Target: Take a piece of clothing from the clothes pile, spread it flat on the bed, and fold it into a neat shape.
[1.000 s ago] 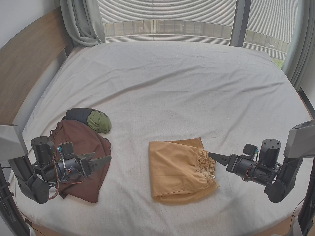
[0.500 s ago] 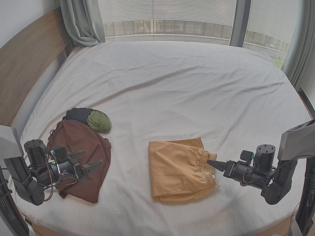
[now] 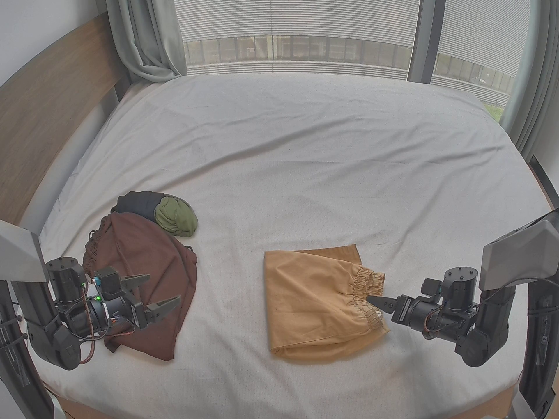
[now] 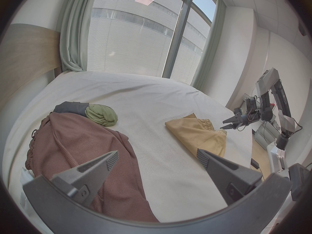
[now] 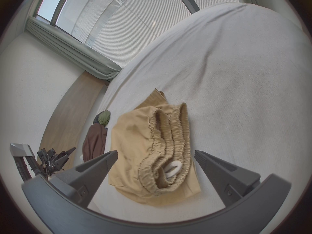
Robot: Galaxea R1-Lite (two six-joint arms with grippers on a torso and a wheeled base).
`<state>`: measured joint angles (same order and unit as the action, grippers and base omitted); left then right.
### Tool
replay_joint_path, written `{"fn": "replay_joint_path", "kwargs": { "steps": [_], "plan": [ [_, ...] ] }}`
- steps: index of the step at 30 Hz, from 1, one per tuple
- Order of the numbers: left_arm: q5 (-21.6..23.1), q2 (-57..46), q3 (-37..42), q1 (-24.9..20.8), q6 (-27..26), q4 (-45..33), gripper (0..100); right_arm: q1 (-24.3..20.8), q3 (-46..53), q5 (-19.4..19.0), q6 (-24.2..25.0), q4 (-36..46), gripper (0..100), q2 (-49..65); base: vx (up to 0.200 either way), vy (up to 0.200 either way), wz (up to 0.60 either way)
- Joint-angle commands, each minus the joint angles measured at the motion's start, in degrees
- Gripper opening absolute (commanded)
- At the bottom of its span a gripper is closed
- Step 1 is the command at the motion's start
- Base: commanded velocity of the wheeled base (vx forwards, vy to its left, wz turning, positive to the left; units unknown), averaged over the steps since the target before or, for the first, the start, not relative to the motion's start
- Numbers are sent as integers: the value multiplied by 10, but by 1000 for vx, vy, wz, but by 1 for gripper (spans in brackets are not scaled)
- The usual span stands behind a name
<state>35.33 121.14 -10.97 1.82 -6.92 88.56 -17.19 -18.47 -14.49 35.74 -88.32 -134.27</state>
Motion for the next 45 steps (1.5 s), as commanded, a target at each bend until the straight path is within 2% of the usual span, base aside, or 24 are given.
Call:
{"fn": "replay_joint_path", "kwargs": {
  "steps": [1, 15, 25, 44, 45],
  "plan": [
    [0, 3, 1, -1, 2, 1, 100, 0, -6, 3, 0, 0, 100, -35, 0, 0, 0],
    [4, 2, 3, -14, 5, 2, 100, -12, -28, 2, 21, 0, 100, -81, 0, 0, 0],
    [4, -8, 3, -16, 8, 2, 100, -54, -37, 7, 59, -1, 100, -91, 0, 0, 0],
    [4, -8, 3, -15, 7, 2, 100, -58, -68, 43, 62, -1, 100, -115, 0, 0, 0],
    [4, -8, 3, -15, 7, 2, 100, -58, -68, 43, 62, -1, 0, -115, 0, 0, 0]
  ]
}}
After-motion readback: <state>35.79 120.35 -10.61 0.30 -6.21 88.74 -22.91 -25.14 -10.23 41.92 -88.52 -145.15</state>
